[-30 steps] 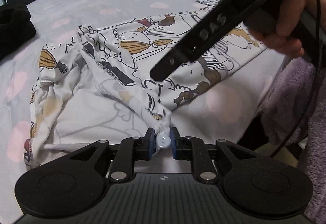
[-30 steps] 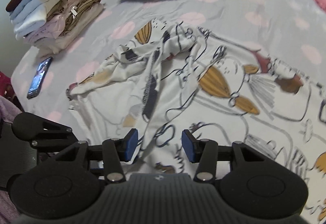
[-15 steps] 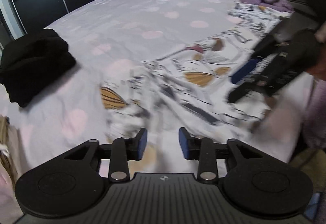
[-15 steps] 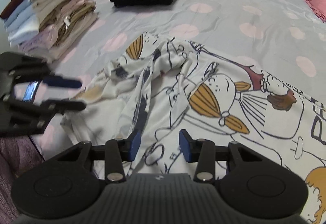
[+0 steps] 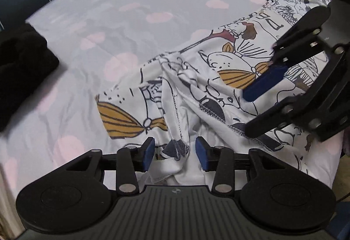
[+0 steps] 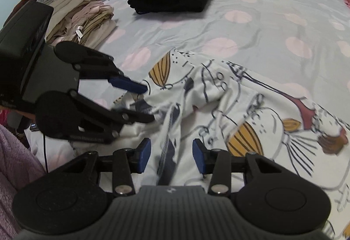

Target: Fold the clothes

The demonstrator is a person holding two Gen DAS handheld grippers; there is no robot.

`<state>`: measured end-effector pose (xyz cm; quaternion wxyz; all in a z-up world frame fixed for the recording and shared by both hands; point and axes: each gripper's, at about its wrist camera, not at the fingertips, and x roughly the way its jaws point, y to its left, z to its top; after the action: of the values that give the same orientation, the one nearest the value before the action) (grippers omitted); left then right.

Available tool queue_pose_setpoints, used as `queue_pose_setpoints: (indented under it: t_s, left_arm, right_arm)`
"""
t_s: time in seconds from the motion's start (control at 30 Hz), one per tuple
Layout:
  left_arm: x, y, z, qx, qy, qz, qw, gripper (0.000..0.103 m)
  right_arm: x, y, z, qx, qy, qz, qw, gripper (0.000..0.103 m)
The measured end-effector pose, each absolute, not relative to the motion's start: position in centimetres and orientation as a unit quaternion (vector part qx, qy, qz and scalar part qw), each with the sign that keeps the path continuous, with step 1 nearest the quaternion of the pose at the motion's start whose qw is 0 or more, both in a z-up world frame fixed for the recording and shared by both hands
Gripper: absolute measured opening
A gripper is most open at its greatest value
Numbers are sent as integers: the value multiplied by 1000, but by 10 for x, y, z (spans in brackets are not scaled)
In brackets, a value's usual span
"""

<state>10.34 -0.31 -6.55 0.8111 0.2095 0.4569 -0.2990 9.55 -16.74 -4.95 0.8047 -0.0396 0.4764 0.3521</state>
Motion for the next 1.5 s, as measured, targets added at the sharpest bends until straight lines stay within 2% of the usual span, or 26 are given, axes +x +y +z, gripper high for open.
queue_pose_setpoints:
  t_s: [0.07, 0.1, 0.13, 0.17, 0.27, 0.5, 0.63, 0.7, 0.87, 1.03, 1.17, 1.23, 1.3, 1.37, 1.5]
  left_arm:
    - [105, 0, -66, 200, 460, -300, 811, 16]
    - [104, 1, -65, 198, 458, -299, 814, 10]
    - [103, 3, -63, 194, 453, -298, 818, 7]
    - [102, 5, -60, 188, 447, -294, 824, 5]
    - [99, 11, -46, 174, 425, -271, 846, 3]
    - [101, 17, -11, 164, 385, -220, 881, 3]
    - [90, 6, -1, 158, 385, -237, 878, 3]
    - [82, -3, 2, 153, 385, -252, 875, 3]
    - [62, -38, -5, 164, 393, -287, 858, 3]
    - [52, -65, -37, 191, 412, -304, 837, 3]
    - [46, -65, -51, 196, 426, -299, 831, 23]
    - [41, -57, -46, 190, 422, -297, 835, 29]
    - [35, -46, -40, 184, 417, -298, 839, 43]
    - [28, -36, -32, 190, 410, -288, 844, 47]
    - [26, -9, -28, 201, 418, -246, 851, 47]
  right_arm:
    - [102, -160, -55, -41, 478, 358, 801, 43]
    - [105, -157, -58, -41, 480, 359, 799, 37]
    - [106, -157, -60, -40, 481, 359, 799, 19]
    - [106, -158, -61, -39, 480, 359, 799, 7]
    - [103, -168, -58, -39, 481, 340, 807, 5]
    - [101, -205, -69, -48, 521, 271, 808, 6]
    - [101, -215, -68, -55, 520, 247, 816, 17]
    - [100, -220, -61, -53, 502, 247, 827, 32]
    - [100, -223, -47, -40, 472, 259, 842, 33]
    - [100, -225, -46, -44, 472, 252, 844, 34]
    - [99, -225, -46, -48, 470, 253, 844, 36]
    - [96, -225, -45, -51, 469, 256, 844, 36]
    - [93, -224, -45, -53, 468, 259, 843, 37]
    - [90, -222, -44, -56, 467, 265, 842, 37]
    - [82, -218, -38, -58, 451, 280, 846, 36]
